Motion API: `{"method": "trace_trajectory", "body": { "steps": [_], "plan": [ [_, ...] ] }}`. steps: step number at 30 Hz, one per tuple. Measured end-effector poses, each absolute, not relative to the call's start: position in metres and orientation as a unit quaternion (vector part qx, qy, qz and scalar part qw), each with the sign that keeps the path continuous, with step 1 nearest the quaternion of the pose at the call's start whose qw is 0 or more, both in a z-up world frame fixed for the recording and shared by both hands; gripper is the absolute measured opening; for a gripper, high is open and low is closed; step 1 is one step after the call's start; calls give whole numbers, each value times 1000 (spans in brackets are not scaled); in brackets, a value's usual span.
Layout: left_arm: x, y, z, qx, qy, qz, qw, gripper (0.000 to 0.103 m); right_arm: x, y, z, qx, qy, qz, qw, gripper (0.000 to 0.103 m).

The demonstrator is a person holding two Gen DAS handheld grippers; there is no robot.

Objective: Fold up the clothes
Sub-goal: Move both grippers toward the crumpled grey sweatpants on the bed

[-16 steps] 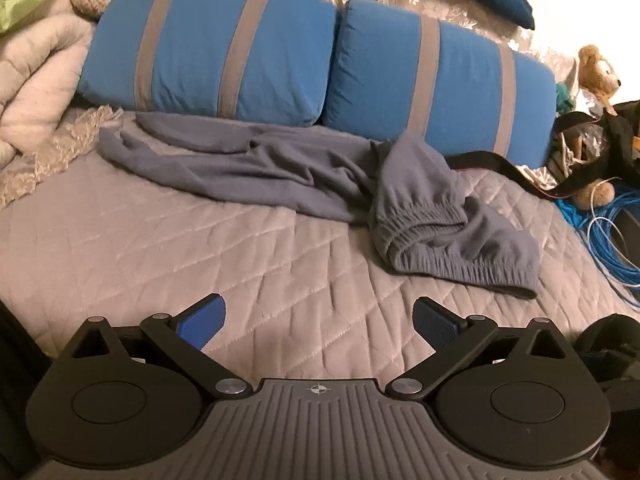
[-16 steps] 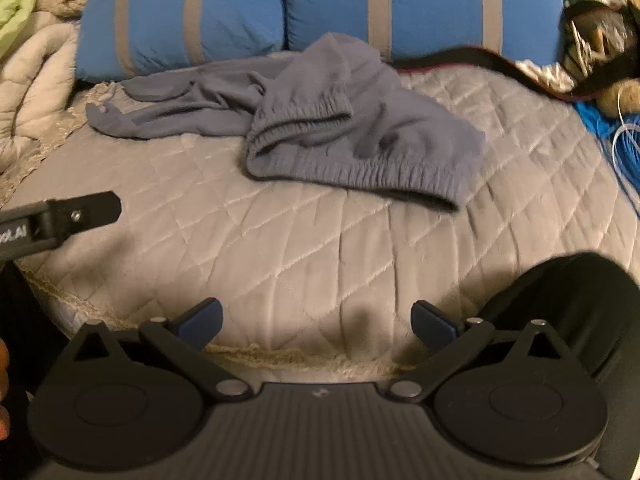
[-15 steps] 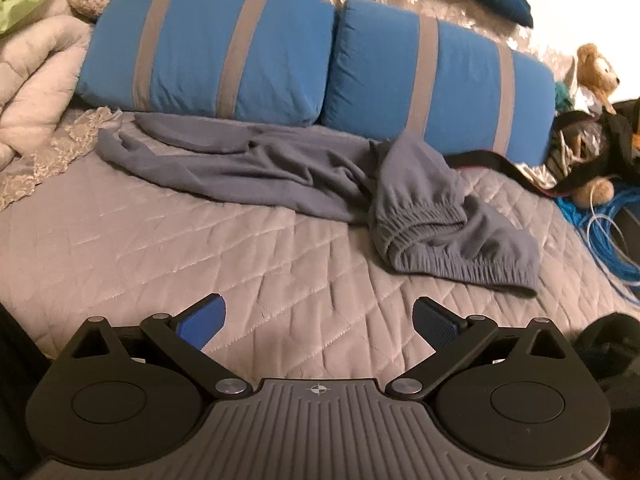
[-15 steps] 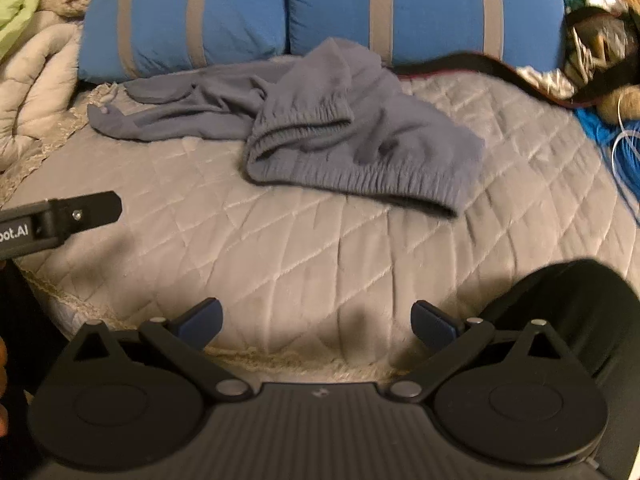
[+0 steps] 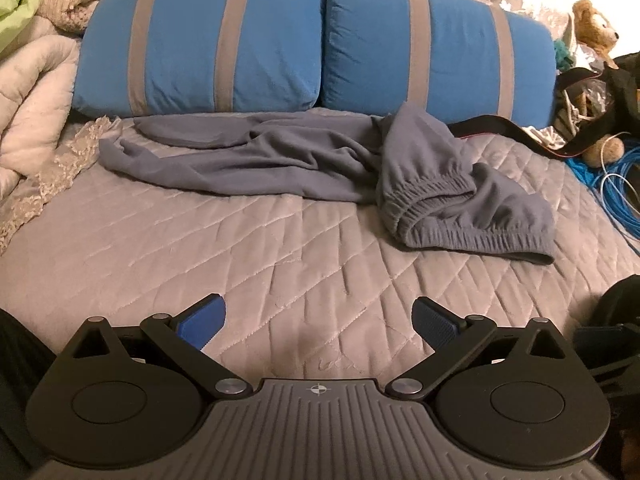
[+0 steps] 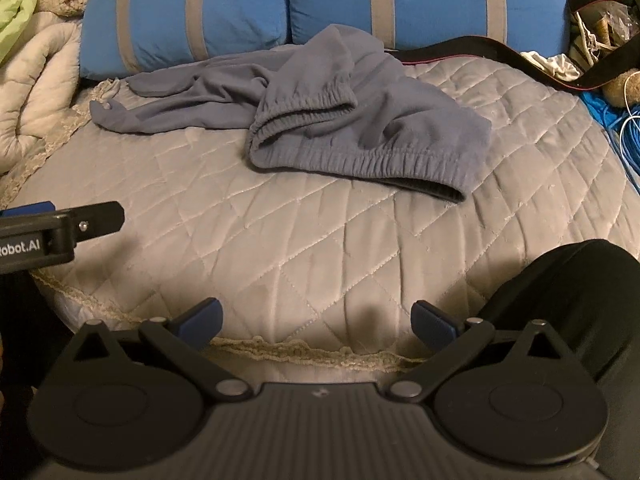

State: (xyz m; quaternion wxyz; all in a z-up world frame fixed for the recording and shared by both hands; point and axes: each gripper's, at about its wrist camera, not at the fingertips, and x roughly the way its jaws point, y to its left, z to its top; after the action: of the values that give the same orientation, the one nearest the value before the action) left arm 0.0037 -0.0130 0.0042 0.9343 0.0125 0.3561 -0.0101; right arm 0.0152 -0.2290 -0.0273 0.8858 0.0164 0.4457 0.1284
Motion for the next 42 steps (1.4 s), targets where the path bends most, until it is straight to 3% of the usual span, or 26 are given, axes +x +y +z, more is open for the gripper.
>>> {"method": "trace_trajectory", "body": {
  "steps": [26,42],
  "plan": [
    [14,-24,25,83,305,-74,946,101,19,-228,-21,-54,399,154,902,103],
    [78,-71,15,178,275,-163,931,100,18,-258,-28,21,361,195,912,103]
  ]
}}
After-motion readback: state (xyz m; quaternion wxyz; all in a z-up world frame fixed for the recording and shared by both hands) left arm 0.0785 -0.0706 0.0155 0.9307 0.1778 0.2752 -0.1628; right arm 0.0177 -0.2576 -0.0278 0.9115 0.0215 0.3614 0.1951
